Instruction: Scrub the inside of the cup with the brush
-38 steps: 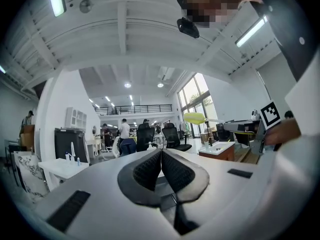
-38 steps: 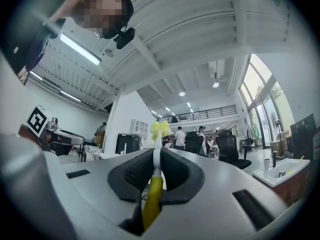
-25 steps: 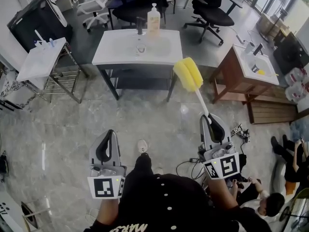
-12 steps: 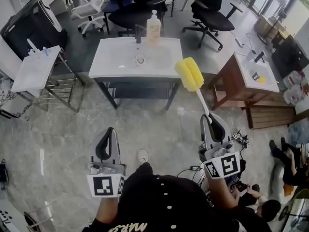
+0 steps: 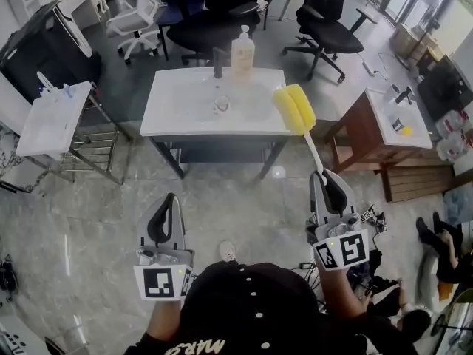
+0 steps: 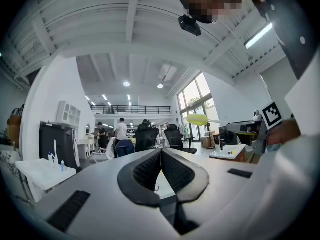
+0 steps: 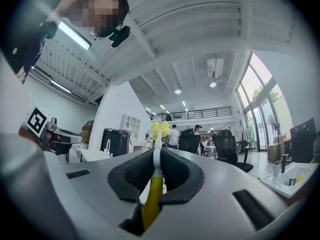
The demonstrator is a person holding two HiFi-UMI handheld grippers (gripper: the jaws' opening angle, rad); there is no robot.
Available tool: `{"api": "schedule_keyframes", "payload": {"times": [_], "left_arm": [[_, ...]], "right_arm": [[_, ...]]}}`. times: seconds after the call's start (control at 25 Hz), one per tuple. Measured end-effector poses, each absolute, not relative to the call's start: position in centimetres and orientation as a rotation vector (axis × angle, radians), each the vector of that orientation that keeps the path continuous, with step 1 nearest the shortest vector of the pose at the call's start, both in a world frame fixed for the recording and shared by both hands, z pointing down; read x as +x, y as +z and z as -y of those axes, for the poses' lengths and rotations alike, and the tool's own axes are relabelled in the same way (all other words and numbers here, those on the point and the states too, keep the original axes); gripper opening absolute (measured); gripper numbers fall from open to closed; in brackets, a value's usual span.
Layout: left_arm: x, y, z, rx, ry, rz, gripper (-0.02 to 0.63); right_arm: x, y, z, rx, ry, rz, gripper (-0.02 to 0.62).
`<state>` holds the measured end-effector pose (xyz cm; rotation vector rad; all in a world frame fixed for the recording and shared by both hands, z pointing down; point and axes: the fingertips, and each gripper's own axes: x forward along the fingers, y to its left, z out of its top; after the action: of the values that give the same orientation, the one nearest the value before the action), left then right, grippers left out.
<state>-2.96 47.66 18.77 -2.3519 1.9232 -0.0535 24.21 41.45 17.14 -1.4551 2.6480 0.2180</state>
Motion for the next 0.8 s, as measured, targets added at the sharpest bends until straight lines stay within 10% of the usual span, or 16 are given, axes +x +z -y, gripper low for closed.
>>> {"api": "schedule_keyframes", "payload": {"times": [0.8], "left_arm": [[-7.2, 20.3, -38.4, -2.371, -0.08, -1.92, 0.026]], "right_arm": [[21.8, 18.9, -32.4, -1.547, 0.171, -2.597, 0.048]]}}
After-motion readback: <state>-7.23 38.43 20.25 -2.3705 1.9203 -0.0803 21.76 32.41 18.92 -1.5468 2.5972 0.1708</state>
